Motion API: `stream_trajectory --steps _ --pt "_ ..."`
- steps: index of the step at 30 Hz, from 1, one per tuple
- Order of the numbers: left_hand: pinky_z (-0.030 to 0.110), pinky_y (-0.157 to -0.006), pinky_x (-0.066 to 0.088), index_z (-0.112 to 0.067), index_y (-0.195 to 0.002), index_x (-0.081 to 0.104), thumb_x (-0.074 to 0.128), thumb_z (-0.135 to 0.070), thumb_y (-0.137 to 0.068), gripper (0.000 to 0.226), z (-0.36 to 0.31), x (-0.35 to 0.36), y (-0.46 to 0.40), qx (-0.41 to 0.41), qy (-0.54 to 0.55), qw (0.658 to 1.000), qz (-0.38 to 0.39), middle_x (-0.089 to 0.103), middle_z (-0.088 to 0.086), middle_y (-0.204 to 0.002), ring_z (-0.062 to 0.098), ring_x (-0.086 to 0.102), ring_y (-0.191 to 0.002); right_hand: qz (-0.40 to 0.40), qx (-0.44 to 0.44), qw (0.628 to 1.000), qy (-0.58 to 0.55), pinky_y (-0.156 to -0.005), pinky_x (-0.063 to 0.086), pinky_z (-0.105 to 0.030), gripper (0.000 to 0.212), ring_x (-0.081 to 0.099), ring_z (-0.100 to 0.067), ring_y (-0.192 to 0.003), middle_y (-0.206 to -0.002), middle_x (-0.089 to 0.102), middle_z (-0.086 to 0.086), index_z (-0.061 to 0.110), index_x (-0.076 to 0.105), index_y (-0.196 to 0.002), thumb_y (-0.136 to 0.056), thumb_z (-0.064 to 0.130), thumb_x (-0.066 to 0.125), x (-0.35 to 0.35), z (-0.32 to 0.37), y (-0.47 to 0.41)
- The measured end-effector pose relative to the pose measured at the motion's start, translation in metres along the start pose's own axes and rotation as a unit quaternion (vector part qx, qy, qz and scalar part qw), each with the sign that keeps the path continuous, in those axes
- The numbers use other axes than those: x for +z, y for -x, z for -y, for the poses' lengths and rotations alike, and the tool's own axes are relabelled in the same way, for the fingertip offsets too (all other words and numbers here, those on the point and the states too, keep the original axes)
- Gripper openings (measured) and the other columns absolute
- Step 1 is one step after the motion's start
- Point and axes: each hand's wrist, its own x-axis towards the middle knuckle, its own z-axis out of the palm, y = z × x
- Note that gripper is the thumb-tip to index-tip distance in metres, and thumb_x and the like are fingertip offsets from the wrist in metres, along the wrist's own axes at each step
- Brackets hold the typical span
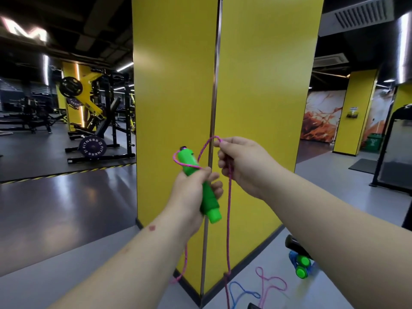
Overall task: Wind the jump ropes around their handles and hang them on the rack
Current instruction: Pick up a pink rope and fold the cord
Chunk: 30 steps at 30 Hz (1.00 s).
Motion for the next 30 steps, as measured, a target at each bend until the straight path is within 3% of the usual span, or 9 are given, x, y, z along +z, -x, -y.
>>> stream_trajectory --steps 3,6,10,15,19,21,24,28,30 --pt "0.030 -0.054 0.054 -0.007 -0.111 0.057 0.059 -0.004 -0.099 0.013 0.005 0.013 0.014 0.013 -0.013 0.997 0.077 0.067 0.013 -0.082 0.021 0.063 -0.060 -0.016 -0.006 0.999 0.049 -0.048 0.039 -0.025 0.016 0.054 -0.013 -0.058 -0.071 0.061 0.000 0.011 0.065 -0.105 -0.101 0.022 0.054 0.004 0.004 -0.010" --pt "0.027 -0.051 0.053 -0.005 -0.102 0.059 0.059 0.000 -0.097 0.007 -0.012 0.015 0.004 0.057 -0.020 0.997 0.054 0.065 0.011 -0.073 0.017 0.060 -0.055 0.025 0.059 0.998 0.007 -0.046 0.041 -0.023 0.025 0.046 -0.014 -0.047 -0.064 0.053 0.000 0.012 0.061 -0.096 -0.102 0.035 0.053 0.007 -0.004 -0.003" --pt "0.025 -0.048 0.054 0.000 -0.102 0.058 0.058 0.000 -0.098 0.004 -0.048 0.005 -0.019 0.057 0.018 0.998 -0.017 0.067 0.012 -0.075 0.013 0.065 -0.050 0.178 0.212 0.961 0.023 -0.080 0.052 -0.038 0.036 0.062 -0.024 -0.072 -0.077 0.061 -0.006 0.015 0.061 -0.099 -0.104 0.045 0.041 0.000 -0.019 0.027" --pt "0.029 -0.053 0.057 -0.003 -0.105 0.057 0.062 -0.010 -0.099 0.010 -0.040 -0.008 -0.019 0.051 -0.054 0.996 -0.054 0.070 0.020 -0.093 0.018 0.067 -0.058 0.051 0.058 0.996 0.052 -0.052 0.026 -0.027 0.025 0.033 -0.013 -0.050 -0.057 0.042 0.002 0.012 0.059 -0.094 -0.106 0.023 0.041 -0.004 -0.008 0.017" --pt "0.033 -0.058 0.058 -0.007 -0.117 0.054 0.063 -0.007 -0.098 0.021 -0.009 0.012 0.013 0.021 -0.079 0.993 0.083 0.070 0.019 -0.096 0.024 0.067 -0.063 0.011 -0.009 1.000 0.011 -0.051 0.034 -0.026 0.024 0.042 -0.013 -0.054 -0.065 0.049 0.001 0.012 0.063 -0.098 -0.106 0.021 0.043 0.003 0.012 -0.005" --pt "0.032 -0.058 0.057 -0.001 -0.119 0.054 0.063 -0.001 -0.096 0.025 -0.007 0.016 0.011 0.061 -0.094 0.991 0.079 0.069 0.017 -0.088 0.023 0.066 -0.063 0.006 -0.018 1.000 0.020 -0.049 0.038 -0.025 0.021 0.046 -0.014 -0.056 -0.070 0.052 -0.001 0.012 0.064 -0.102 -0.105 0.022 0.046 0.005 0.012 -0.009" --pt "0.027 -0.052 0.056 0.004 -0.108 0.059 0.061 0.001 -0.097 0.012 -0.025 0.017 0.000 0.080 -0.063 0.994 0.034 0.068 0.013 -0.074 0.019 0.064 -0.056 0.041 0.019 0.998 -0.033 -0.048 0.043 -0.025 0.022 0.045 -0.014 -0.052 -0.071 0.049 -0.004 0.010 0.061 -0.101 -0.105 0.028 0.047 0.006 0.001 0.000" --pt "0.025 -0.049 0.055 0.003 -0.098 0.060 0.057 0.000 -0.099 0.004 -0.044 0.008 -0.013 0.072 -0.030 0.997 -0.011 0.067 0.012 -0.074 0.015 0.065 -0.052 0.142 0.150 0.978 -0.025 -0.076 0.053 -0.040 0.024 0.057 -0.019 -0.061 -0.075 0.057 -0.003 0.014 0.063 -0.107 -0.105 0.032 0.046 -0.002 -0.013 0.025" --pt "0.025 -0.050 0.055 0.002 -0.099 0.060 0.058 0.000 -0.099 0.004 -0.043 0.000 -0.019 0.074 -0.031 0.996 -0.038 0.068 0.014 -0.080 0.013 0.065 -0.054 0.157 0.149 0.976 0.026 -0.063 0.049 -0.034 0.025 0.049 -0.017 -0.057 -0.071 0.053 -0.003 0.010 0.062 -0.118 -0.105 0.023 0.045 -0.006 -0.012 0.029"
